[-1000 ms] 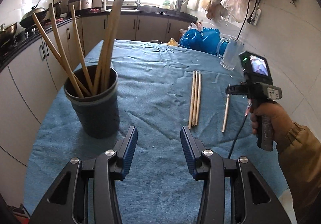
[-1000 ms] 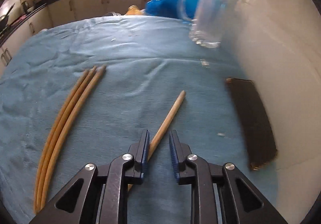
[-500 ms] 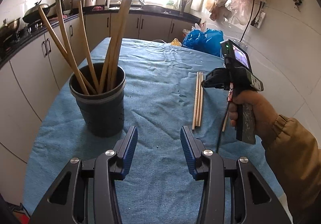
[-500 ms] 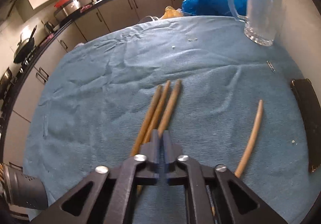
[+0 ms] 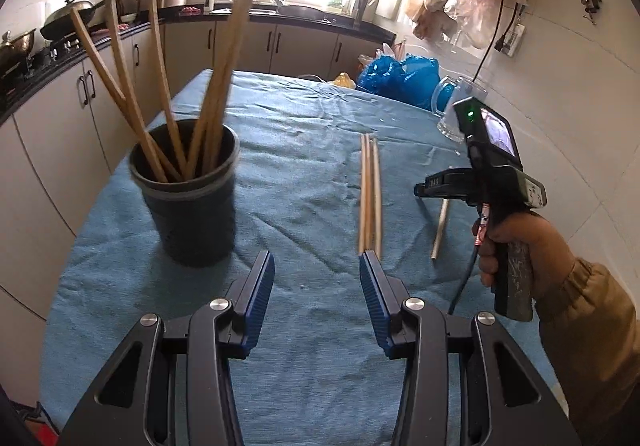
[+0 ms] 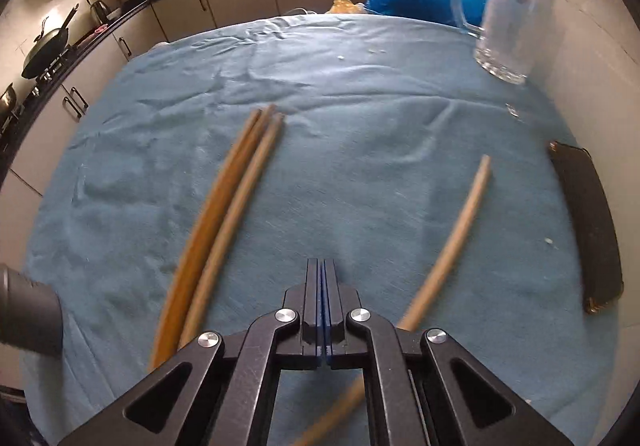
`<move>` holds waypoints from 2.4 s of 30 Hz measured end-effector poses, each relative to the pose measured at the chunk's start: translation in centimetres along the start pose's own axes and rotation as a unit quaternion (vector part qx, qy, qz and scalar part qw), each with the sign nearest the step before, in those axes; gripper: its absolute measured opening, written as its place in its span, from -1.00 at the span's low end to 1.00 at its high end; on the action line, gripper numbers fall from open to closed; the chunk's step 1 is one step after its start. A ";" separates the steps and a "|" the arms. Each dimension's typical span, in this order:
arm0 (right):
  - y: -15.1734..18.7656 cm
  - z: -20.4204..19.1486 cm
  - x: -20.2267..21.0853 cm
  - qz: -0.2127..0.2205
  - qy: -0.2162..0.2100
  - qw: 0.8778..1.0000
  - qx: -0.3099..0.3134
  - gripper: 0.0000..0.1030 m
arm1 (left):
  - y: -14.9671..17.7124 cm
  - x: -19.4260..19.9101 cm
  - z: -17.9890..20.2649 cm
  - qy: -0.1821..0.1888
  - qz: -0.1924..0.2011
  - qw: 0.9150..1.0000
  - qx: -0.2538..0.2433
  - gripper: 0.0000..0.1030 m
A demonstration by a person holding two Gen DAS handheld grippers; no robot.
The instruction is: Organize utensils
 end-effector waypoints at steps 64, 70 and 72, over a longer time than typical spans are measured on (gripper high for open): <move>2.8 12.5 2.7 0.034 -0.088 0.990 -0.108 -0.17 | -7.6 -22.3 13.6 0.024 -0.139 0.989 -0.046 -0.25; 1.3 12.4 2.2 0.027 -0.092 0.990 -0.100 -0.17 | -7.3 -24.3 14.1 0.015 -0.170 0.983 -0.061 -1.00; 0.4 12.1 1.9 0.025 -0.086 0.992 -0.094 -0.17 | -7.0 -23.9 13.3 0.005 -0.179 0.982 -0.061 -1.00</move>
Point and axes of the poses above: each gripper's, at about its wrist camera, not at the fingertips, and x roughly against the way its jaws point, z to its right, y to its underside, the point moved 3 cm from there along -x, roughly the way its jaws point, and after that the axes turned 4 degrees about y, right-handed, at the moved point
